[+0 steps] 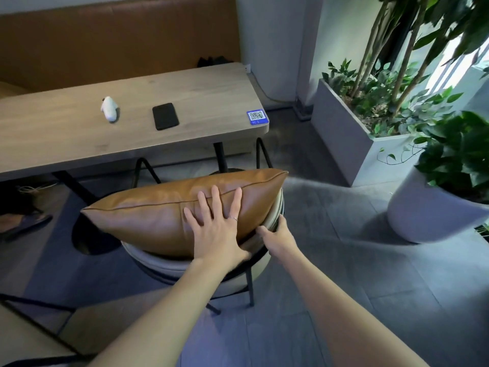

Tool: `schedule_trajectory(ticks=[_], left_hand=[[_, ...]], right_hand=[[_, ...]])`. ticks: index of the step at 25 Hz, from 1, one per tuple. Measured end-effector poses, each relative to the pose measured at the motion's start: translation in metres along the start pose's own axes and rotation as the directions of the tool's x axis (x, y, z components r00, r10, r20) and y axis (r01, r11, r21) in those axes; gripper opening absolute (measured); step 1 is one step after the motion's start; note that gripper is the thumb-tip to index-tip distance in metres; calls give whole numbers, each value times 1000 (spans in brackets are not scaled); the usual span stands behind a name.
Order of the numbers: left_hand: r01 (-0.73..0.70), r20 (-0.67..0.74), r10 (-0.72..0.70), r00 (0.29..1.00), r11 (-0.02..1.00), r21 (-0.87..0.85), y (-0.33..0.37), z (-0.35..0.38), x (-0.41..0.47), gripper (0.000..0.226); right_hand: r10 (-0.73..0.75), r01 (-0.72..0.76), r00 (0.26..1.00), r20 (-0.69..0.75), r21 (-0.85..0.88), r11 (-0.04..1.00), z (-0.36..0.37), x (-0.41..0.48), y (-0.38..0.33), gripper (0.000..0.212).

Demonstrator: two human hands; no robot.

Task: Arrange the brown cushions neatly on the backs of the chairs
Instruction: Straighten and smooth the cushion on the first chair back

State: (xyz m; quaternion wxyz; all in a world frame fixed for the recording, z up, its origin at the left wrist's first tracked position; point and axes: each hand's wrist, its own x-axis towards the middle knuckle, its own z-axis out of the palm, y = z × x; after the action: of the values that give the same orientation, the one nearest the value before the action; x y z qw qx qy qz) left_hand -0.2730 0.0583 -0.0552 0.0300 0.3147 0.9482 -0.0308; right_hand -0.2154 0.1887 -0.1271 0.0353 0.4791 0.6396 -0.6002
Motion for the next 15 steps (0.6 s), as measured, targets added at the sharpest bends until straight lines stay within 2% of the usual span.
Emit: schedule_trajectory(ticks=[3,7,10,15], left_hand=[[29,-22,-26,999,993,116,8,15,0,146],[55,-66,-46,997,988,145,11,25,3,144],[53,-57,-46,997,989,138,11,24,-1,142],[21,-61,-13,998,991,131,6,21,-11,140]], right_hand=[[62,-69,995,80,88,994,5,15,-11,95],[87,-108,990,109,211,972,15,45,9,105],[68,-85,995,78,236,968,26,60,25,112],[2,-13,999,45,253,967,18,21,20,118]])
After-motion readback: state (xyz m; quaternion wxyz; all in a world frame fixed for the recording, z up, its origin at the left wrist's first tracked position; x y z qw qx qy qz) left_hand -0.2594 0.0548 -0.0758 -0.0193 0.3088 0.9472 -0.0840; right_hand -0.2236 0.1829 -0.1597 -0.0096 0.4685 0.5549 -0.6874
